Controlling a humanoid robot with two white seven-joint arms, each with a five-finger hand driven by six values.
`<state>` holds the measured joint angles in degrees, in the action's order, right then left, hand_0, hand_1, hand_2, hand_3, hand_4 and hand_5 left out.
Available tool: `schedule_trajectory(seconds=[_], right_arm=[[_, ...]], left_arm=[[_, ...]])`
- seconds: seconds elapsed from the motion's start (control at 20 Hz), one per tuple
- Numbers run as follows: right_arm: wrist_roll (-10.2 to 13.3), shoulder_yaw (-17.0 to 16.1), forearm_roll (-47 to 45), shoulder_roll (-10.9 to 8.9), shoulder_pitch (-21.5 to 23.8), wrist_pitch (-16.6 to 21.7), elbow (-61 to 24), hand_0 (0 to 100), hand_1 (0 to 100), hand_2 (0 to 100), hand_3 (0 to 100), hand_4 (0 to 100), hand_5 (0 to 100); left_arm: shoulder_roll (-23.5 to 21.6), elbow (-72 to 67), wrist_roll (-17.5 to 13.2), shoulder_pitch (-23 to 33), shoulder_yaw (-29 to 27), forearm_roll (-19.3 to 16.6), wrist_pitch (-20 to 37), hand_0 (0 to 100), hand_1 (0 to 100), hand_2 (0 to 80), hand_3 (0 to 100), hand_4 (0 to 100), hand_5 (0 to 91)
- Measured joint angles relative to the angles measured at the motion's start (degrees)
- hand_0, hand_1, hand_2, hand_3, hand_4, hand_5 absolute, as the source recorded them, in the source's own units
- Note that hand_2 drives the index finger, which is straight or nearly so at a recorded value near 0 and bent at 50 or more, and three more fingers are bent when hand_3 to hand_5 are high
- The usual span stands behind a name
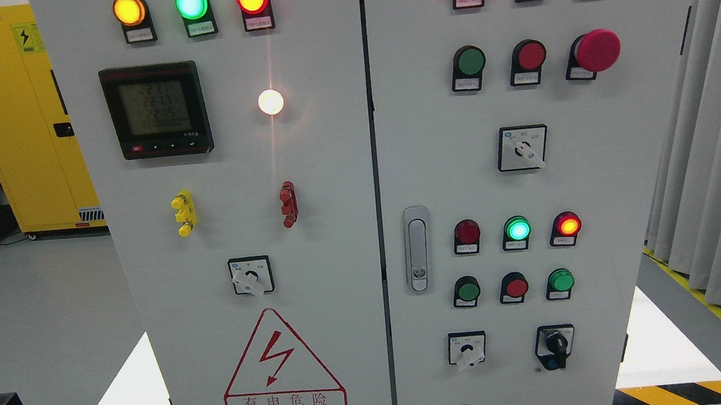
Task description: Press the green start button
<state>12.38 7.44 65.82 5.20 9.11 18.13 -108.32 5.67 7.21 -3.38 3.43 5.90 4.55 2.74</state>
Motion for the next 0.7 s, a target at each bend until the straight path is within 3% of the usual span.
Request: schedule_trajectory(seconds=[0.3,0.7], right_arm=[[-2.5,-2.1,3.8,0.02,-3.8,-1.0,0.2,71,93,0,100,100,100],[-3.3,-4.9,5.2,0.02,-8.9,-1.8,2.3,74,94,0,100,100,100]], left_arm=[[0.0,0.0,0.0,0.0,0.0,0.0,0.0,12,56,0.0,0,0,0.0],[0.0,0.0,0.0,0.0,0.0,0.0,0.0,12,56,0.0,0,0,0.0]])
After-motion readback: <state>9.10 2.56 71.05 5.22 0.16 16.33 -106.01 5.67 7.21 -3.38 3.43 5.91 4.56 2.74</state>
